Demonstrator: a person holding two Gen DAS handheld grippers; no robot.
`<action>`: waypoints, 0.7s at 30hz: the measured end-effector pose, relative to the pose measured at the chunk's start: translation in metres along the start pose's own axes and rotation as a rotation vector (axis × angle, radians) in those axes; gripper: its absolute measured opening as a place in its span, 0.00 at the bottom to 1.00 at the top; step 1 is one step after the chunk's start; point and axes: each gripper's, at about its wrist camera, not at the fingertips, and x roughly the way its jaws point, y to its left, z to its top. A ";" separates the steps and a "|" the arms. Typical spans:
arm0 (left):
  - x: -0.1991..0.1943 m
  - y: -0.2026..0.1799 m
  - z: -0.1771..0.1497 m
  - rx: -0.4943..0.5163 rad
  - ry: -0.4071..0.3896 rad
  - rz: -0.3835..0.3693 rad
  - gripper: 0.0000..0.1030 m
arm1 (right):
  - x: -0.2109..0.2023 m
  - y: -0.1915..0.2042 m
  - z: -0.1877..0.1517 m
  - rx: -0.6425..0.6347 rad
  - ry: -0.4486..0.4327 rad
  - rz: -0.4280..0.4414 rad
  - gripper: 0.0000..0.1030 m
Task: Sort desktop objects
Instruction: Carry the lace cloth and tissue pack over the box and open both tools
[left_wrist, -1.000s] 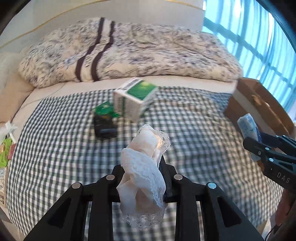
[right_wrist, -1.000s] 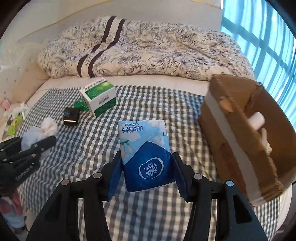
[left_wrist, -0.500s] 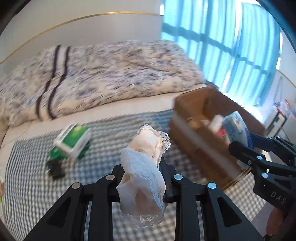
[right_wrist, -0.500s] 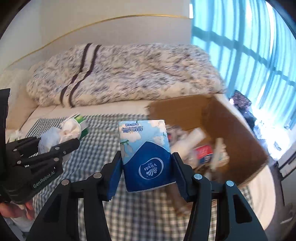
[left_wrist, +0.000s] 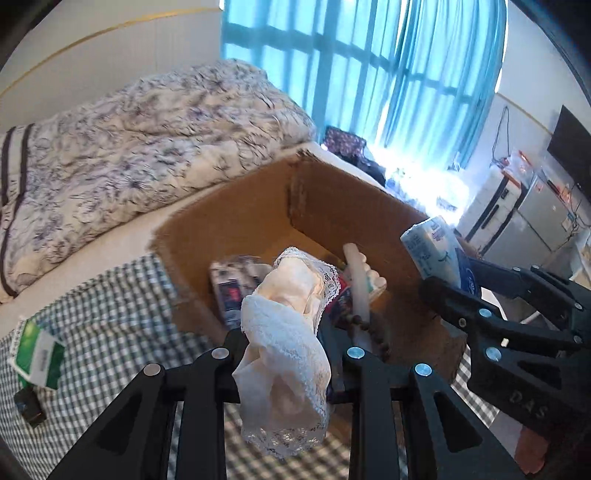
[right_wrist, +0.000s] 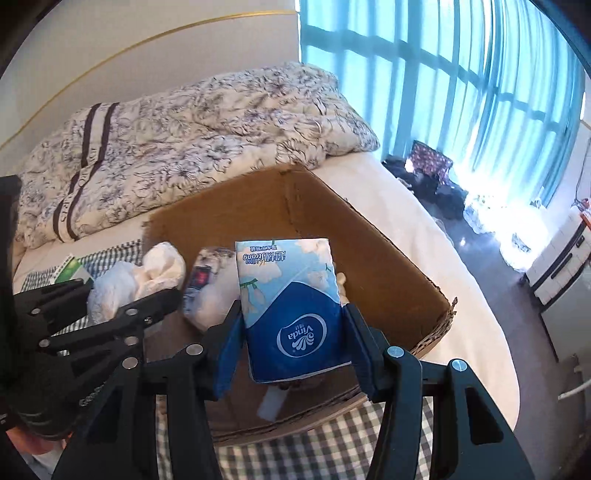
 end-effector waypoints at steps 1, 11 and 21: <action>0.006 -0.002 0.003 0.002 0.009 0.001 0.25 | 0.002 -0.001 0.000 0.001 0.004 -0.002 0.50; 0.005 0.027 0.006 -0.179 -0.020 0.062 0.97 | 0.008 -0.025 0.000 0.106 0.007 0.047 0.87; -0.035 0.052 -0.012 -0.178 -0.044 0.172 0.97 | -0.009 0.010 -0.010 0.071 -0.007 0.091 0.87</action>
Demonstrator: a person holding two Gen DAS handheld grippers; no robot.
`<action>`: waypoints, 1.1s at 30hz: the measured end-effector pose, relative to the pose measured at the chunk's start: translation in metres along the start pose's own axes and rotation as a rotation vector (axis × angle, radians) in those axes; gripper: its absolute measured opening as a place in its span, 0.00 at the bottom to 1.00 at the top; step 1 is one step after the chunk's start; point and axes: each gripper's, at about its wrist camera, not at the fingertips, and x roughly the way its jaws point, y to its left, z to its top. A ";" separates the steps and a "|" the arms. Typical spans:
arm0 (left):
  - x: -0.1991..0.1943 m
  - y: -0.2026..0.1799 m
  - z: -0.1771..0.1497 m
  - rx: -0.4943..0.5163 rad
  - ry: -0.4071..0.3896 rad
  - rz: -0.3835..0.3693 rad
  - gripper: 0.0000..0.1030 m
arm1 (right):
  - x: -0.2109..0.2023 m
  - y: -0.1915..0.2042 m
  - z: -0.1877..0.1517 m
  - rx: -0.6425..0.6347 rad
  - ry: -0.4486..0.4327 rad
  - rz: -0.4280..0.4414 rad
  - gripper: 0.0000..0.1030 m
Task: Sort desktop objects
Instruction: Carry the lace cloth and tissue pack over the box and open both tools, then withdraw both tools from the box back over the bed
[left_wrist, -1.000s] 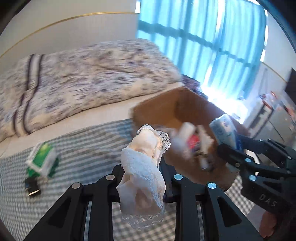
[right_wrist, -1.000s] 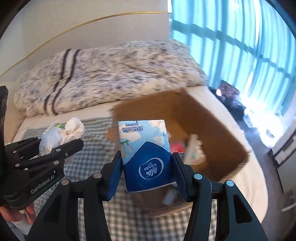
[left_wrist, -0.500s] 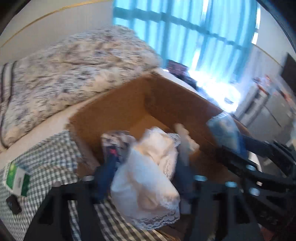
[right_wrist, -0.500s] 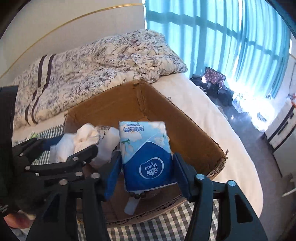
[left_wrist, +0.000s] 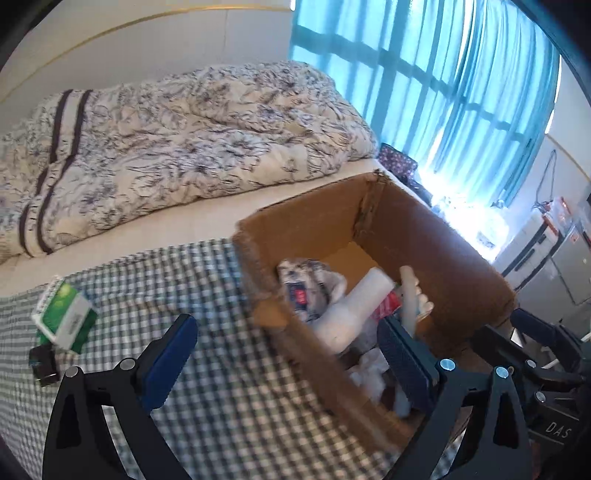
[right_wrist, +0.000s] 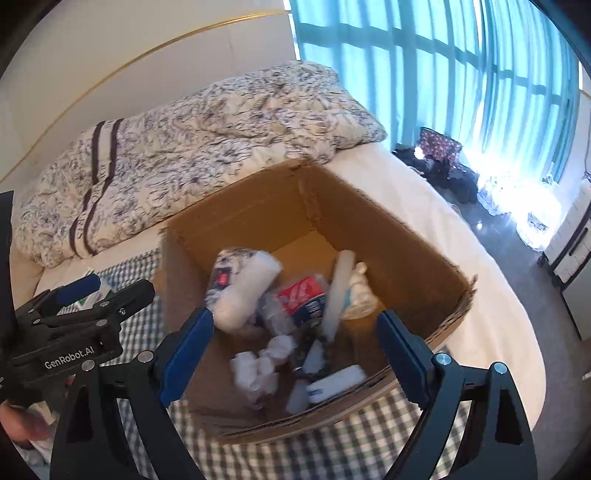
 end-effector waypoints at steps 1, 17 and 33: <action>-0.005 0.006 -0.003 0.003 -0.006 0.019 0.97 | -0.003 0.009 -0.004 -0.014 -0.002 0.011 0.87; -0.085 0.177 -0.086 -0.149 -0.059 0.348 1.00 | -0.016 0.176 -0.061 -0.216 0.010 0.192 0.87; -0.080 0.320 -0.167 -0.376 0.014 0.417 1.00 | 0.033 0.276 -0.099 -0.304 0.107 0.237 0.87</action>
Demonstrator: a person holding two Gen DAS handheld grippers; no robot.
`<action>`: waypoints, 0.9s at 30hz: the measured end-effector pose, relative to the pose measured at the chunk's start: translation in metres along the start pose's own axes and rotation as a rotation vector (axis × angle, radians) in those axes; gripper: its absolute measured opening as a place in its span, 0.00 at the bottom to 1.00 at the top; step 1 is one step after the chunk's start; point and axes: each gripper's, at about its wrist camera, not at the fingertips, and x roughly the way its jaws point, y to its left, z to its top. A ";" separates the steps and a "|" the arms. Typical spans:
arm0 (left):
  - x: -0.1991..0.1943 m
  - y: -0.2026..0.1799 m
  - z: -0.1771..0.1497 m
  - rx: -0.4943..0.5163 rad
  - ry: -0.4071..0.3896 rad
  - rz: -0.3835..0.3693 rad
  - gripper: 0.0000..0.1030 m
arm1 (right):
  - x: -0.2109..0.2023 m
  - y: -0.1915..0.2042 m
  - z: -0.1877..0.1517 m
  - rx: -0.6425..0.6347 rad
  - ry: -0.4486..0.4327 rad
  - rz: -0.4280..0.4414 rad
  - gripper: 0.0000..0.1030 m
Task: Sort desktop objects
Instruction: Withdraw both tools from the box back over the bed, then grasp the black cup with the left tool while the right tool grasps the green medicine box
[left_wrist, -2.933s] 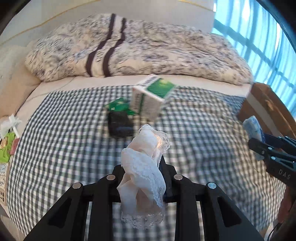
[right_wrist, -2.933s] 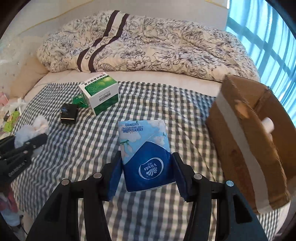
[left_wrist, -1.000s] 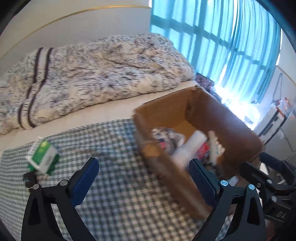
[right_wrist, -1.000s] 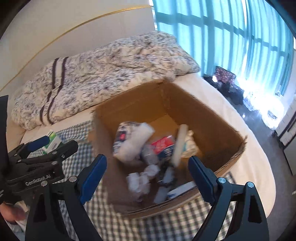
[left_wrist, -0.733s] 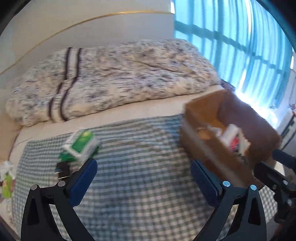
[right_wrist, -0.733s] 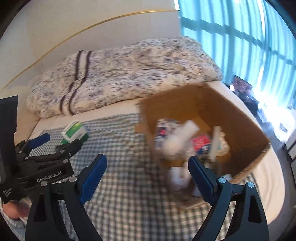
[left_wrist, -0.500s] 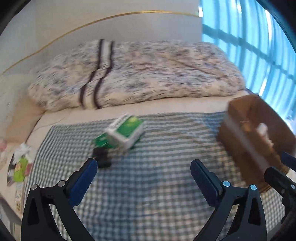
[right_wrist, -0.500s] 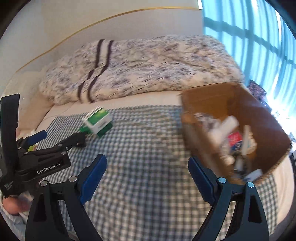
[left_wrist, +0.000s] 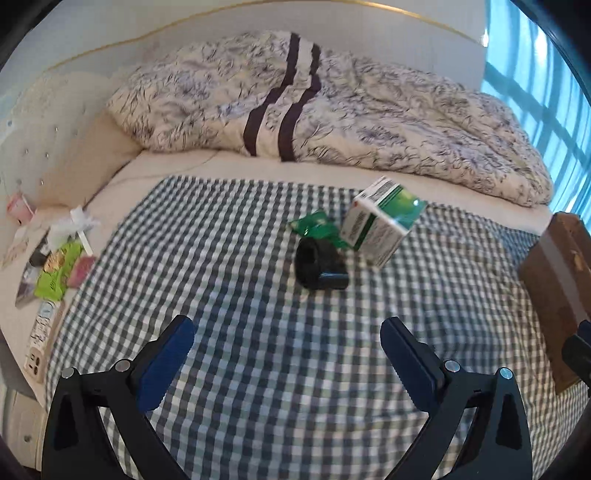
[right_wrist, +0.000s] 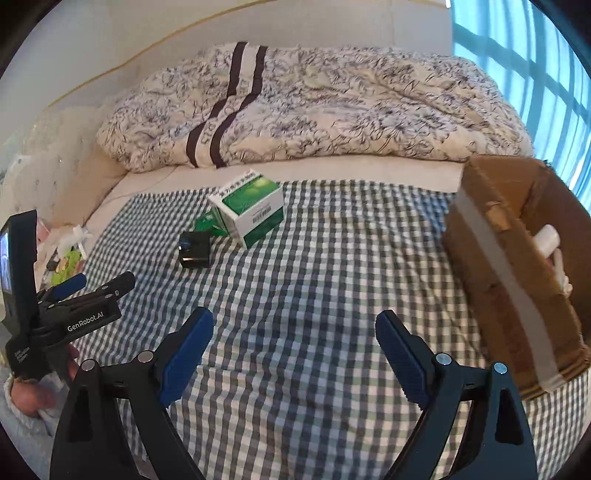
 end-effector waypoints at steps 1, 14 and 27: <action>0.008 0.002 -0.001 -0.011 0.010 -0.003 1.00 | 0.005 0.000 0.001 -0.002 0.007 -0.001 0.87; 0.114 -0.023 0.017 -0.016 0.080 -0.016 1.00 | 0.080 -0.007 0.023 0.022 0.096 -0.013 0.87; 0.167 -0.024 0.024 -0.007 0.083 -0.015 0.33 | 0.138 0.035 0.086 0.031 0.091 0.086 0.87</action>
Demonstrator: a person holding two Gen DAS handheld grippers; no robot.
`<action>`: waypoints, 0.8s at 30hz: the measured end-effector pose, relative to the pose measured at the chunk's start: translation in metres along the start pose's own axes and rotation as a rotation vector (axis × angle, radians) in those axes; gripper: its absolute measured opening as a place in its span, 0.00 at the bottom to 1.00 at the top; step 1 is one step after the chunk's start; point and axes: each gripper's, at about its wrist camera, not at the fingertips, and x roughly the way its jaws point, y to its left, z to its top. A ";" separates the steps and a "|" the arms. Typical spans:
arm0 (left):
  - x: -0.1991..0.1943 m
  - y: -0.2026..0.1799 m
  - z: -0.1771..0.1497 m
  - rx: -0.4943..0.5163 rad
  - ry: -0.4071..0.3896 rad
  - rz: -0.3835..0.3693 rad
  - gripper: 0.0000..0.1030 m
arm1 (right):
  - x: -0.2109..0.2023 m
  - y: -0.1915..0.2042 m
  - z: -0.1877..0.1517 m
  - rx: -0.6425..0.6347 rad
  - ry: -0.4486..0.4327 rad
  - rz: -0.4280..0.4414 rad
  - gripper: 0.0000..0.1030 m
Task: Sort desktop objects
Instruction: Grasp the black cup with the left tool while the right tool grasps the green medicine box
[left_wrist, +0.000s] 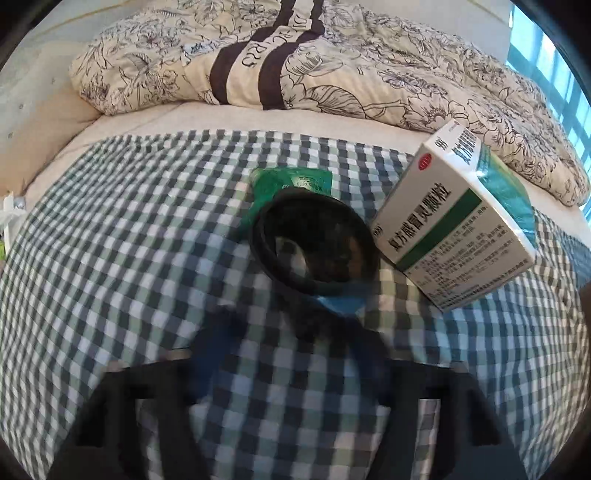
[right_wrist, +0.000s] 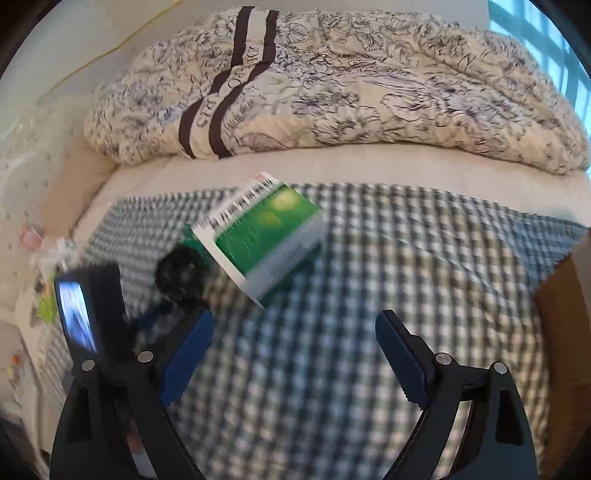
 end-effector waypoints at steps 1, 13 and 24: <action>-0.001 0.003 0.001 -0.004 -0.001 -0.013 0.29 | 0.004 0.002 0.008 0.033 0.008 0.019 0.87; -0.005 0.017 0.004 -0.004 -0.048 -0.054 0.86 | 0.054 0.001 0.066 0.391 0.174 0.049 0.87; -0.002 0.034 0.012 -0.033 -0.051 -0.065 0.86 | 0.113 0.015 0.075 0.435 0.251 -0.119 0.88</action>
